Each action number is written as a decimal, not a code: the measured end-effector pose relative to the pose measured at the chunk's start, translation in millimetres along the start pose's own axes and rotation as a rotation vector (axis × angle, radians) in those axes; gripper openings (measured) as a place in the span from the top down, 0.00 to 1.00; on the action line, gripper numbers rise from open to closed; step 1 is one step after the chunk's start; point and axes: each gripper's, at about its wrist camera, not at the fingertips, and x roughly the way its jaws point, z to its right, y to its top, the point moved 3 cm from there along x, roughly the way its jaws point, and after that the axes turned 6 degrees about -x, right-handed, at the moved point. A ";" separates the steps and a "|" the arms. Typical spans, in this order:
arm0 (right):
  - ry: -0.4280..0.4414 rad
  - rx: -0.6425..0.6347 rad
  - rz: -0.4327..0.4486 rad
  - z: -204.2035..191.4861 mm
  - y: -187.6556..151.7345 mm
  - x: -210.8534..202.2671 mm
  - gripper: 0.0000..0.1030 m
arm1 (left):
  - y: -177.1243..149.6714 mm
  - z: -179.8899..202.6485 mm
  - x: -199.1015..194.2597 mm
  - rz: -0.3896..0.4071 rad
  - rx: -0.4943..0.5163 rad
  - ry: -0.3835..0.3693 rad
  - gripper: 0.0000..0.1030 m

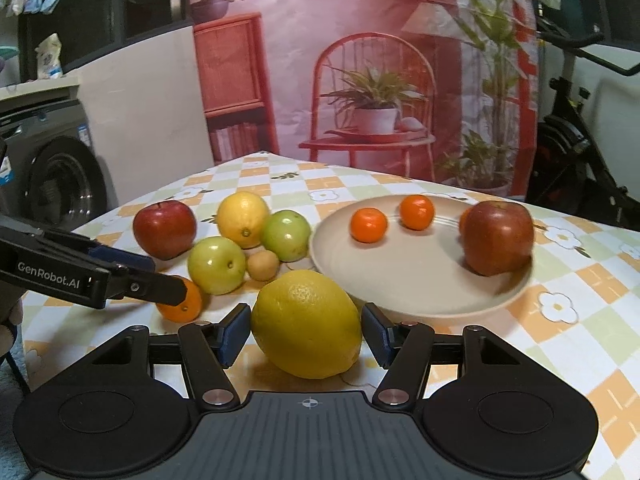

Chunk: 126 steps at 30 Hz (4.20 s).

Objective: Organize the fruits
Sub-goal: 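Position the left tool around a tangerine while the right tool approaches the large lemon, then close the left tool on the tangerine while the right tool grips the lemon, then lift the tangerine in the left tool toward the plate while the right tool carries the lemon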

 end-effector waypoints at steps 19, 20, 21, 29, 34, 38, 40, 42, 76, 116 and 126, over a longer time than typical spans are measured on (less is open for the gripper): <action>-0.007 0.022 0.007 5.4 -2.1 -1.6 0.45 | -6.7 -0.2 18.1 -0.044 -0.066 -0.061 0.57; -0.006 0.022 0.008 4.5 -2.5 -1.6 0.45 | -7.0 0.3 18.1 -0.042 -0.064 -0.060 0.57; -0.007 0.021 0.008 4.6 -2.4 -1.7 0.45 | -7.4 0.3 17.5 -0.041 -0.064 -0.061 0.57; -0.007 0.022 0.008 4.9 -2.7 -1.5 0.45 | -7.4 -0.3 11.0 -0.014 -0.058 -0.061 0.58; -0.007 0.022 0.009 4.4 -2.7 -1.6 0.45 | -7.8 2.8 8.4 -0.004 -0.040 -0.056 0.58; -0.009 0.022 0.011 4.0 -3.1 -2.0 0.45 | -7.6 2.5 5.6 0.003 -0.034 -0.050 0.58; -0.014 0.020 0.012 3.3 -3.2 -1.9 0.45 | -6.7 2.3 4.2 0.008 -0.034 -0.048 0.58; -0.015 0.026 0.014 3.6 -3.2 -2.2 0.45 | -6.2 2.2 2.3 0.013 -0.031 -0.047 0.58; 0.055 0.056 -0.038 6.5 -11.5 -26.4 0.49 | 3.3 15.8 -15.4 0.063 0.022 -0.049 0.58; 0.031 0.026 -0.095 31.8 17.3 -21.1 0.47 | 30.1 30.2 -14.1 0.108 0.063 -0.081 0.58; -0.003 -0.002 -0.080 47.2 39.9 -8.8 0.47 | 49.1 35.8 -1.4 0.121 0.067 -0.100 0.58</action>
